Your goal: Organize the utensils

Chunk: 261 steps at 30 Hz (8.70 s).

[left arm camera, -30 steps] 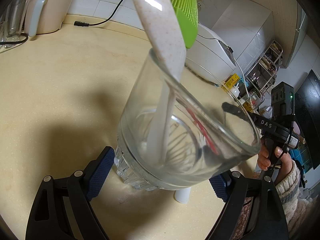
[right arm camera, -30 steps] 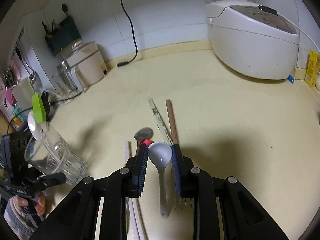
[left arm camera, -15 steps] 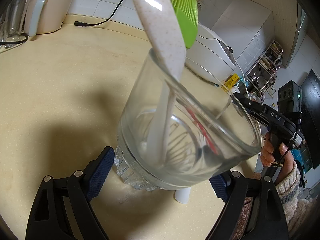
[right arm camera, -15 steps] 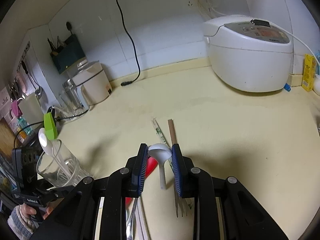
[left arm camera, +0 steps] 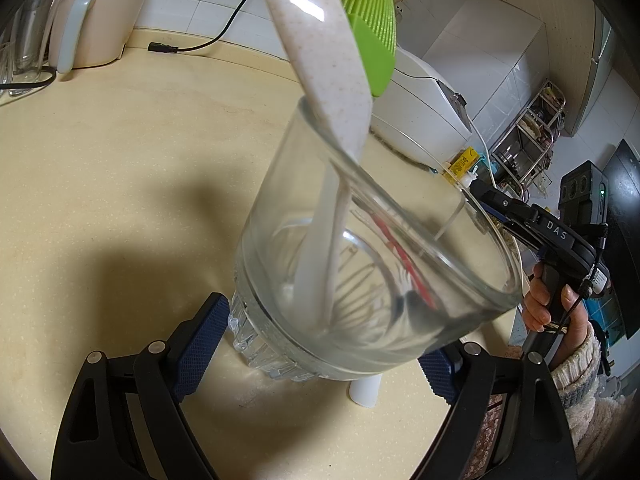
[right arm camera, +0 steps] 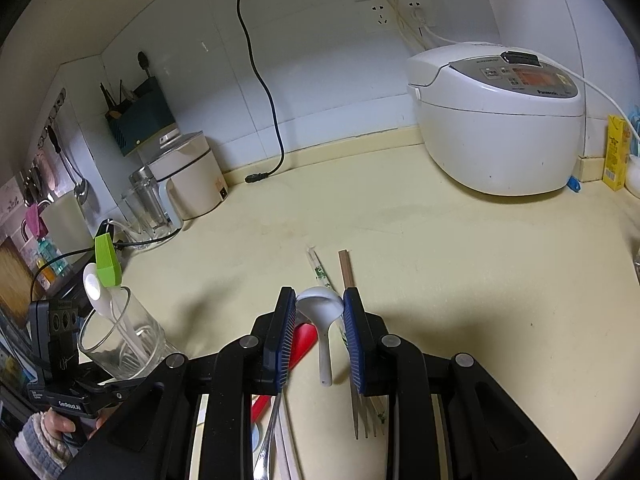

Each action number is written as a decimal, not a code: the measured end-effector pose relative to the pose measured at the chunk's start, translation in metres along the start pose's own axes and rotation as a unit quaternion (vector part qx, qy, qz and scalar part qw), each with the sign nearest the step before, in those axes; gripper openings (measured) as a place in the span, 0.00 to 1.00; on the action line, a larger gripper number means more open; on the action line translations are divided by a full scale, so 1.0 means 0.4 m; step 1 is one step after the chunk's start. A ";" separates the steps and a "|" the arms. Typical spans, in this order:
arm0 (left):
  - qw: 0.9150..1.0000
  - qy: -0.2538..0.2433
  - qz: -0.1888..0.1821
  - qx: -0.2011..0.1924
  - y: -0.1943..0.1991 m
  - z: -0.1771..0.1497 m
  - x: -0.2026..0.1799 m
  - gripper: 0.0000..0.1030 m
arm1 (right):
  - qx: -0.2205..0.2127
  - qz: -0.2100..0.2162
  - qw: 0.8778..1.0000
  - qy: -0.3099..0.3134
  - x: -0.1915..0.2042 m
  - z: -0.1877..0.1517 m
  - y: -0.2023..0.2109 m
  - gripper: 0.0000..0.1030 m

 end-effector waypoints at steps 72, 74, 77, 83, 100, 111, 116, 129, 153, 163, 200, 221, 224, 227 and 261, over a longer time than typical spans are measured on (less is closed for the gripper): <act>1.000 0.002 -0.002 -0.002 0.001 0.001 -0.002 0.88 | -0.027 0.204 0.978 0.030 0.393 0.116 -0.030 0.24; 1.000 0.002 -0.002 -0.002 0.002 0.001 -0.001 0.88 | -0.021 0.200 0.979 0.028 0.383 0.105 -0.039 0.24; 1.000 0.002 -0.002 -0.002 0.001 0.001 -0.002 0.88 | -0.013 0.196 0.980 0.020 0.369 0.097 -0.051 0.24; 1.000 0.002 -0.002 -0.002 0.002 0.001 0.000 0.88 | -0.007 0.199 0.980 0.021 0.360 0.094 -0.048 0.24; 1.000 0.002 -0.003 -0.002 0.002 0.001 -0.001 0.88 | 0.043 0.194 0.980 0.030 0.367 0.033 -0.091 0.24; 1.000 0.002 -0.003 -0.002 0.002 0.001 0.001 0.88 | 0.055 0.191 0.979 0.042 0.384 0.014 -0.102 0.24; 1.000 0.002 -0.003 -0.002 0.003 0.002 0.001 0.88 | 0.061 0.186 0.979 0.053 0.396 0.007 -0.107 0.24; 1.000 0.002 -0.003 -0.002 0.003 0.003 0.001 0.88 | 0.067 0.169 0.980 0.083 0.418 -0.006 -0.107 0.24; 1.000 0.002 -0.003 -0.003 0.003 0.003 0.000 0.88 | 0.050 0.165 0.981 0.092 0.421 0.008 -0.093 0.25; 1.000 0.002 -0.004 -0.003 0.003 0.003 0.000 0.88 | 0.013 0.145 0.988 0.052 0.334 0.069 -0.037 0.25; 1.000 0.002 -0.004 -0.003 0.004 0.003 0.002 0.88 | 0.014 -0.004 0.984 -0.176 -0.146 0.031 0.013 0.25; 1.000 0.002 -0.004 -0.003 0.005 0.004 0.003 0.88 | 0.042 0.002 0.989 -0.142 -0.096 0.016 -0.028 0.25; 1.000 0.002 -0.004 -0.003 0.005 0.004 0.003 0.88 | 0.045 -0.003 0.990 -0.137 -0.090 0.014 -0.035 0.25; 1.000 0.002 -0.004 -0.003 0.005 0.004 0.003 0.88 | 0.051 -0.005 0.990 -0.130 -0.085 0.011 -0.045 0.25; 1.000 0.003 -0.006 -0.004 0.004 0.004 -0.003 0.88 | 0.169 -0.005 0.978 0.121 0.059 0.021 -0.418 0.25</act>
Point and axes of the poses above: each gripper's, at about its wrist camera, not at the fingertips, and y roughly against the way its jaws point, x to its left, z to its top, the point moved 6 cm from there along -y, roughly the way its jaws point, and after that the axes turned 1 degree about y, right-handed, at the moved point
